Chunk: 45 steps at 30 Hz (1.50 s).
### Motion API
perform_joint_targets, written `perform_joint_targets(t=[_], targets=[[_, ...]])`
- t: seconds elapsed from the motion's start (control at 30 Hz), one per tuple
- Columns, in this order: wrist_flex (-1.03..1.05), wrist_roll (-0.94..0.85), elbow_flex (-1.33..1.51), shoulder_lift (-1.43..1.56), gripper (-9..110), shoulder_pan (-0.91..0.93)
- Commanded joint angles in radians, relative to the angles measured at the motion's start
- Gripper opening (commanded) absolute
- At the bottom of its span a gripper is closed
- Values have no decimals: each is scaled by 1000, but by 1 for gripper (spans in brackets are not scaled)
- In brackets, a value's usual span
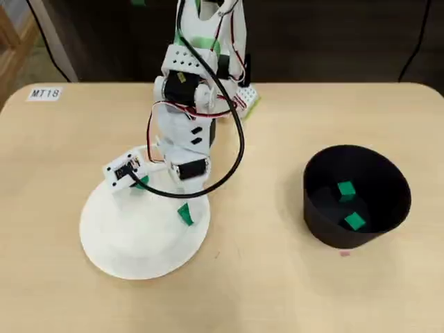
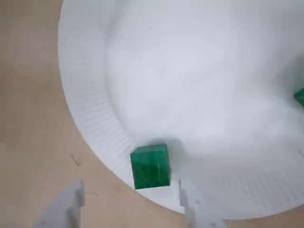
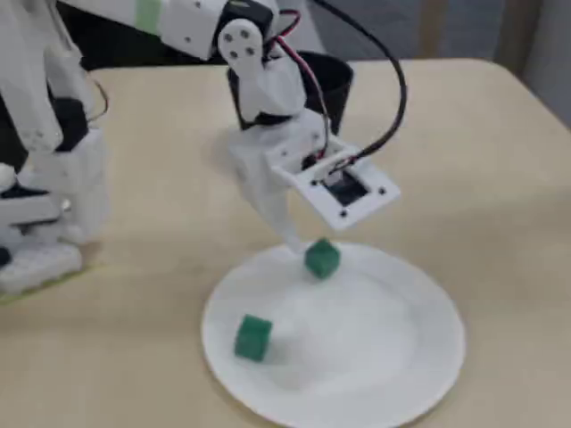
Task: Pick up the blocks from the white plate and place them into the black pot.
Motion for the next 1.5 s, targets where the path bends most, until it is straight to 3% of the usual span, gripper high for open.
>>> perform_joint_targets(t=[0.0, 0.77, 0.87, 1.17, 1.47], targets=[[-14, 9, -5, -3, 28, 5], [-77, 67, -5, -104, 22, 3], [-94, 81, -5, -107, 20, 3], [-112, 129, -14, -109, -2, -2], [-121, 192, -12, -11, -2, 5]])
